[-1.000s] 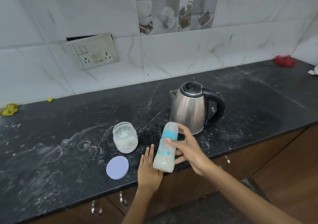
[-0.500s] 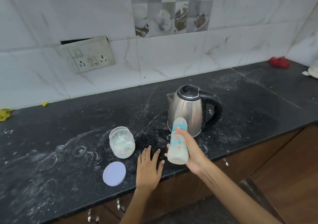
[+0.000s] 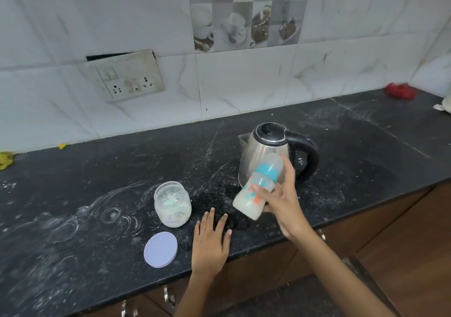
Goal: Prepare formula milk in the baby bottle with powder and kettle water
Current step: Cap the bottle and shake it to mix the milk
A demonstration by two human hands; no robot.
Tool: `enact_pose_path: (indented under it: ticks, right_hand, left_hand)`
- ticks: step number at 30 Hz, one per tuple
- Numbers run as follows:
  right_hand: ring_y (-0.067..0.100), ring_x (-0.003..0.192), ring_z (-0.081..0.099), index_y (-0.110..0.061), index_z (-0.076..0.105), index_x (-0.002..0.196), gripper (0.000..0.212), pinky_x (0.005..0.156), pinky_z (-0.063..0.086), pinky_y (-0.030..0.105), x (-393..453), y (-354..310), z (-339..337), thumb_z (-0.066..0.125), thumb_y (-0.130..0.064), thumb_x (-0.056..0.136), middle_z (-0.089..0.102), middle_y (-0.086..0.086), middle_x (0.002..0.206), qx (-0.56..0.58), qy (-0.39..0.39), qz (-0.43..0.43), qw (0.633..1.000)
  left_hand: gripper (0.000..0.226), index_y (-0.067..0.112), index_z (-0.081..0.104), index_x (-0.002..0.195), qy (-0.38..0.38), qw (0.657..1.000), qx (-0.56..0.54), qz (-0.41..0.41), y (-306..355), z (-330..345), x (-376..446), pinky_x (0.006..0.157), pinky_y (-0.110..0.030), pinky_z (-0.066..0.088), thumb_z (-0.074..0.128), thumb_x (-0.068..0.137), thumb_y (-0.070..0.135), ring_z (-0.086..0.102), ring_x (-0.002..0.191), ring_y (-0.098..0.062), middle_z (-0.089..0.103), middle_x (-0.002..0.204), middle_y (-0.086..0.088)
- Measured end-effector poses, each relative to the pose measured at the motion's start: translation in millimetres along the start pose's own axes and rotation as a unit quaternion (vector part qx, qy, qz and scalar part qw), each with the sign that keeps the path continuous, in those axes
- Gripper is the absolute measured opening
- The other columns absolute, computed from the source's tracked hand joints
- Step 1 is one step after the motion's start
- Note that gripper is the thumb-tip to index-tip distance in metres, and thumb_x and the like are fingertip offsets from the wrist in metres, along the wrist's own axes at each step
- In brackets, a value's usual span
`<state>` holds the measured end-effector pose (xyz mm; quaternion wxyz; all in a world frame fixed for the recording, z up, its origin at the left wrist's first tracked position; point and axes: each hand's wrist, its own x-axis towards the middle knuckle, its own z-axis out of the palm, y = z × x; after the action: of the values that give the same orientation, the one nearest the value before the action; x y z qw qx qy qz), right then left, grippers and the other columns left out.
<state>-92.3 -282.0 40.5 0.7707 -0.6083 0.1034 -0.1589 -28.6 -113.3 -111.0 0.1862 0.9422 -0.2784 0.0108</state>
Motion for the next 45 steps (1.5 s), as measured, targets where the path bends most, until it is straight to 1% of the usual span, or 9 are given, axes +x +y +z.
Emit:
enact_pose_path:
  ticks: [5, 10, 14, 19, 23, 28, 32, 40, 45]
  right_hand:
    - [0.019, 0.1, 0.067, -0.042, 0.025, 0.13, 0.091, 0.076, 0.06, 0.044, -20.8, 23.2, 16.4, 0.079, 0.004, 0.073, 0.051, 0.017, 0.123, -0.079, -0.113, 0.045, 0.989]
    - [0.02, 0.1, 0.068, -0.034, 0.024, 0.133, 0.076, 0.072, 0.059, 0.056, -2.0, 9.7, 6.6, 0.07, 0.001, 0.083, 0.055, 0.009, 0.12, 0.033, 0.047, 0.042, 0.998]
    - [0.026, 0.102, 0.068, -0.042, 0.025, 0.131, 0.083, 0.071, 0.061, 0.049, -18.0, 15.5, 5.8, 0.075, 0.0, 0.079, 0.056, 0.018, 0.122, -0.054, -0.1, 0.089, 0.99]
    - [0.03, 0.109, 0.066, -0.041, 0.024, 0.136, 0.079, 0.073, 0.058, 0.058, -4.8, 9.3, -2.1, 0.073, -0.007, 0.083, 0.055, 0.014, 0.127, 0.041, 0.069, 0.055, 0.995]
    - [0.027, 0.102, 0.069, -0.045, 0.026, 0.133, 0.085, 0.068, 0.06, 0.046, -20.9, 15.4, 5.1, 0.078, -0.007, 0.078, 0.06, 0.018, 0.122, -0.083, -0.096, 0.099, 0.987]
    - [0.028, 0.105, 0.068, -0.037, 0.027, 0.139, 0.075, 0.073, 0.059, 0.055, -10.6, 9.3, 2.6, 0.072, -0.011, 0.084, 0.061, 0.01, 0.122, 0.048, 0.079, 0.073, 0.993]
    - [0.024, 0.096, 0.073, -0.039, 0.033, 0.134, 0.082, 0.065, 0.061, 0.044, -26.0, 13.5, 12.0, 0.082, -0.016, 0.072, 0.069, 0.012, 0.114, -0.065, -0.051, 0.128, 0.988]
    - [0.016, 0.074, 0.07, -0.012, 0.061, 0.113, 0.046, 0.063, 0.058, 0.031, -10.0, -4.2, 12.7, 0.075, -0.04, 0.079, 0.068, 0.004, 0.084, 0.034, 0.05, 0.214, 0.975]
    - [0.024, 0.091, 0.073, -0.011, 0.058, 0.116, 0.041, 0.082, 0.059, 0.044, -5.4, -9.9, 8.9, 0.07, -0.035, 0.085, 0.073, 0.014, 0.105, 0.066, 0.033, 0.257, 0.964]
  left_hand:
    - [0.06, 0.018, 0.035, 0.137, -0.002, 1.0, -0.002, 0.011, -2.1, 0.6, -2.3, 0.102, -0.046, 0.044, 0.04, 0.081, 0.04, 0.053, 0.124, -0.032, 0.052, 0.138, -0.014]
    - [0.044, 0.025, 0.047, 0.131, 0.022, 1.0, -0.006, -0.001, -0.8, 2.2, -0.7, 0.104, -0.048, 0.038, 0.033, 0.093, 0.041, 0.046, 0.131, -0.032, 0.047, 0.143, -0.012]
    - [0.055, 0.026, 0.027, 0.137, 0.029, 0.999, -0.03, 0.022, -0.3, 0.6, -3.2, 0.1, -0.052, 0.042, 0.039, 0.084, 0.035, 0.051, 0.126, -0.034, 0.052, 0.139, -0.014]
    - [0.049, 0.025, 0.048, 0.135, 0.024, 1.0, 0.005, 0.006, -2.7, 6.0, 0.0, 0.108, -0.047, 0.033, 0.029, 0.094, 0.044, 0.04, 0.135, -0.031, 0.041, 0.148, -0.01]
    - [0.059, 0.022, 0.031, 0.138, 0.01, 0.999, 0.015, 0.027, -3.3, 4.0, -1.1, 0.098, -0.05, 0.044, 0.039, 0.081, 0.037, 0.052, 0.124, -0.034, 0.051, 0.139, -0.015]
    - [0.048, 0.024, 0.047, 0.134, 0.027, 1.0, 0.0, 0.006, -1.2, 4.4, -0.5, 0.106, -0.049, 0.035, 0.03, 0.094, 0.043, 0.042, 0.134, -0.032, 0.043, 0.146, -0.012]
    - [0.063, 0.025, 0.025, 0.137, 0.023, 0.999, -0.011, 0.022, -1.8, 2.0, -1.7, 0.098, -0.052, 0.044, 0.05, 0.08, 0.035, 0.052, 0.125, -0.035, 0.052, 0.138, -0.015]
    - [0.049, 0.023, 0.052, 0.132, 0.015, 1.0, 0.013, 0.004, -1.9, 4.5, 0.9, 0.107, -0.048, 0.034, 0.029, 0.095, 0.045, 0.041, 0.134, -0.032, 0.043, 0.147, -0.012]
    - [0.051, 0.024, 0.05, 0.135, 0.015, 1.0, 0.006, -0.004, -1.0, 4.4, 1.1, 0.11, -0.046, 0.029, 0.025, 0.096, 0.047, 0.036, 0.138, -0.03, 0.039, 0.149, -0.01]
